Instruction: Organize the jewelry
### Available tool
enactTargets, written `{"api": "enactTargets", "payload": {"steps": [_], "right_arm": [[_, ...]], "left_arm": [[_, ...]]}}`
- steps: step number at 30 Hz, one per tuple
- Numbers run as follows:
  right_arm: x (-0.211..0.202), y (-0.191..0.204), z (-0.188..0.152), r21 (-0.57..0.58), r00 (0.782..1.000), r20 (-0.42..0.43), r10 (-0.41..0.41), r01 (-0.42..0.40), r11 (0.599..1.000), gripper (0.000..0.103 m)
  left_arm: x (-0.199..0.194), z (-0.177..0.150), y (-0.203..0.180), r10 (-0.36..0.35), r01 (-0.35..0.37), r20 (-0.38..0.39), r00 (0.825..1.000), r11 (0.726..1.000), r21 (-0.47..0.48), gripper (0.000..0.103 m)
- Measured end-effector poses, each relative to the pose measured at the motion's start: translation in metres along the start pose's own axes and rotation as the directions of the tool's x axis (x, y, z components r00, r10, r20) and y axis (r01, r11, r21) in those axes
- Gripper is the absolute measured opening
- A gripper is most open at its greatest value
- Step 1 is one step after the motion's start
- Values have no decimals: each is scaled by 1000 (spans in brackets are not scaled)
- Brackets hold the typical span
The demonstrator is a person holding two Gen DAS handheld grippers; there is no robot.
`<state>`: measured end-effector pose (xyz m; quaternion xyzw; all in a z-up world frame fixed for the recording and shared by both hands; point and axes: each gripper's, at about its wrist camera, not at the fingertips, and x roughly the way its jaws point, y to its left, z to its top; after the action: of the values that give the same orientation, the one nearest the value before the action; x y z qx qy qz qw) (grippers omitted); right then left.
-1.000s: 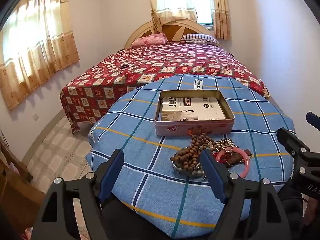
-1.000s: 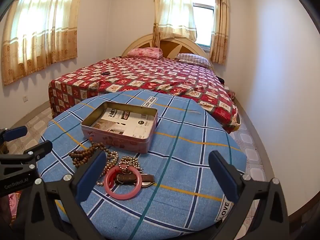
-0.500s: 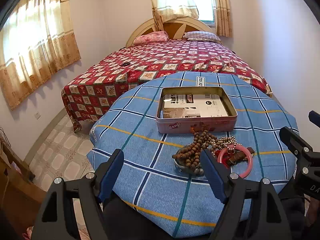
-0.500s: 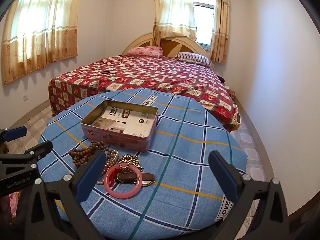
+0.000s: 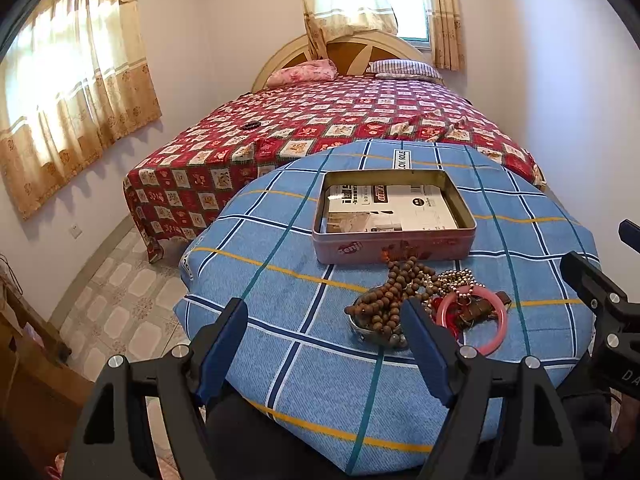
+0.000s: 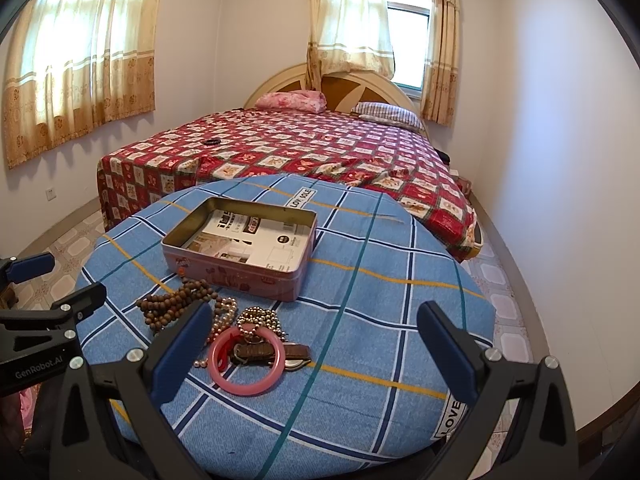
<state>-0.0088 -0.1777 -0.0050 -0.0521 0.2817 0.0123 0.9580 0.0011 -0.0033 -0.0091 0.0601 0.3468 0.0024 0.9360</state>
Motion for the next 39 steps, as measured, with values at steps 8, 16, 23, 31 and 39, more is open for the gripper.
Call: {"api": "enactTargets", "payload": {"steps": [8,16,23,31,39], "right_arm": [[0,0,0,0,1000,-3,0,0,1000,103],[1,0,-2,0,1000,-4,0,0,1000,103],[0,0,-1,-1,1000,-5,0,0,1000,103],[2,1,-4,0,1000,-6,-1,1,1000,103],[2,0,-4,0,1000,-8,0,0,1000,103]], "left_arm": [[0,0,0,0,0,-2,1000,1000,0,79],[2,-3,0,1,-1,-3,1000,1000,1,79],[3,-5,0,1,-1,-6,1000,1000,3,79],[4,-3,1,6,-6,-11,1000,1000,-1,79],[3,-3,2,7,-7,-13,1000,1000,-2,79]]}}
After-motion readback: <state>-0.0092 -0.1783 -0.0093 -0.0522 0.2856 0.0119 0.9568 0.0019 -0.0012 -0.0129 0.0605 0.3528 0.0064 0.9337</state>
